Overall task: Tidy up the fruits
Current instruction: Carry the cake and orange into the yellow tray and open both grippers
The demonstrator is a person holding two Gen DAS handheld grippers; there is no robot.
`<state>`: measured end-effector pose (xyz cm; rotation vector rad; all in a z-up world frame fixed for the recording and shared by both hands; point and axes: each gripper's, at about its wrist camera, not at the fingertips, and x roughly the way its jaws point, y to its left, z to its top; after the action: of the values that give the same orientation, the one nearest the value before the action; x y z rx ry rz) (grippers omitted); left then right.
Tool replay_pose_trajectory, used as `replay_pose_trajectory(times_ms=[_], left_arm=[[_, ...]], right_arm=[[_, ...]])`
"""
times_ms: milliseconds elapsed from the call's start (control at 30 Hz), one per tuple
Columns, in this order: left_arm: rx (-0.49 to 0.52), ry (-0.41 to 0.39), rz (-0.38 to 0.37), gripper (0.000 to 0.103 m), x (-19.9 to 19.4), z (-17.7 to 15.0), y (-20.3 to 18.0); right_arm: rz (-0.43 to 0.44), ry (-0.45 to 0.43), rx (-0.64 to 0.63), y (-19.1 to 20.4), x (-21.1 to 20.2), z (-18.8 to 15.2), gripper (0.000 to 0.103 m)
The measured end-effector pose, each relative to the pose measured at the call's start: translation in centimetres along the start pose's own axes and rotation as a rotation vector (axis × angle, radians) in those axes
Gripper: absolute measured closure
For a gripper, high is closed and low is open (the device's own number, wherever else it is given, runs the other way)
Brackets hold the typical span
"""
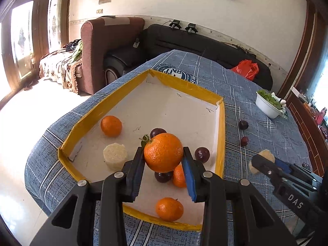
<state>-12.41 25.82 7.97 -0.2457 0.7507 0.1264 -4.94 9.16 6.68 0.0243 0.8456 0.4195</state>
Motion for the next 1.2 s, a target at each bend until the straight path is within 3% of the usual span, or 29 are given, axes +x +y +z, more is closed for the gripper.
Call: replay_pose_trajectory(times_ms=[400,533,733,933,1100,1200], left_arm=[[-0.048,-0.037,-0.005,0.068,-2.0,0.7,1.8],[-0.024,-0.028,-0.01,0.068,-1.7,0.5,1.1],[0.022,-0.019,0.006,0.068,-0.9,1.1,1.1],[0.047,-0.012,0.002,0.068,0.0,4.4,2.8],[0.062,0.033,-0.002,0.068,3.3,7.2,3.2],[0.091,0.062,-0.007,0.068,5.5,8.2,2.9]], right_arm=[[-0.23,-0.043,0.139,-11.5,-7.5,-3.7,0.068],[-0.246,-0.046,0.177,-13.1,-8.1,-3.8,0.068],[-0.175,-0.039,0.107,-9.6,-6.2,-2.1,0.068],[-0.068,0.002,0.004,-4.2,-2.5,1.1,0.067],[0.074,0.078,0.017,-0.8,2.4,3.9,0.067],[0.117,0.123,0.01,1.5,5.6,5.1,0.067]])
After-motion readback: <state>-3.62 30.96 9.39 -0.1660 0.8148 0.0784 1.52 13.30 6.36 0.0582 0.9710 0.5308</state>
